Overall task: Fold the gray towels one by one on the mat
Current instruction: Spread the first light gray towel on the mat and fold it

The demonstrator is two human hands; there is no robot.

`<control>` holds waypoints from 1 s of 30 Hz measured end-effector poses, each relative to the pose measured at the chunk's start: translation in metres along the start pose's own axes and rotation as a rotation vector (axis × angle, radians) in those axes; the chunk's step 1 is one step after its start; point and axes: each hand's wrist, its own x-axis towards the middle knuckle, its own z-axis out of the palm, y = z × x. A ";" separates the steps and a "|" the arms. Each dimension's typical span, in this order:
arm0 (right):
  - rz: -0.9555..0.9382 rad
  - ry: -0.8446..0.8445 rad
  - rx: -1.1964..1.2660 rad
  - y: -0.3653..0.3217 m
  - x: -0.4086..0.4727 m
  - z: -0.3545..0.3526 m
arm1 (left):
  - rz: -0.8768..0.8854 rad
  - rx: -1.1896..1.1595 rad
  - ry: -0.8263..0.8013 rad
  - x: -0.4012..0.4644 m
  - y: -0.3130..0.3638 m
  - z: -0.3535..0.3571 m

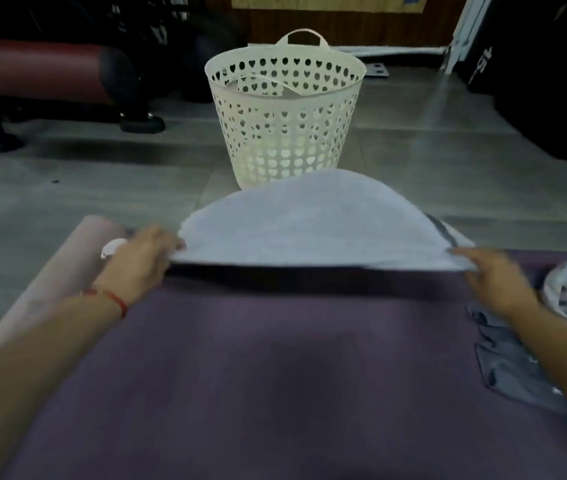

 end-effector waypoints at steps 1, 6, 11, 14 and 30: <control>-0.023 -0.076 -0.075 0.019 -0.019 0.029 | -0.005 -0.005 -0.058 -0.031 -0.001 0.024; -0.046 -0.274 -0.270 0.037 -0.112 0.104 | -0.280 0.067 -0.374 -0.155 -0.004 0.116; -0.193 -0.262 -0.311 0.035 -0.161 0.096 | -0.346 0.126 -0.465 -0.211 -0.002 0.132; -0.210 -0.361 -0.369 0.048 -0.185 0.090 | -0.271 0.236 -0.470 -0.227 0.011 0.123; 0.494 -0.127 0.052 0.049 -0.026 0.127 | 0.296 0.140 -0.537 0.003 0.143 0.196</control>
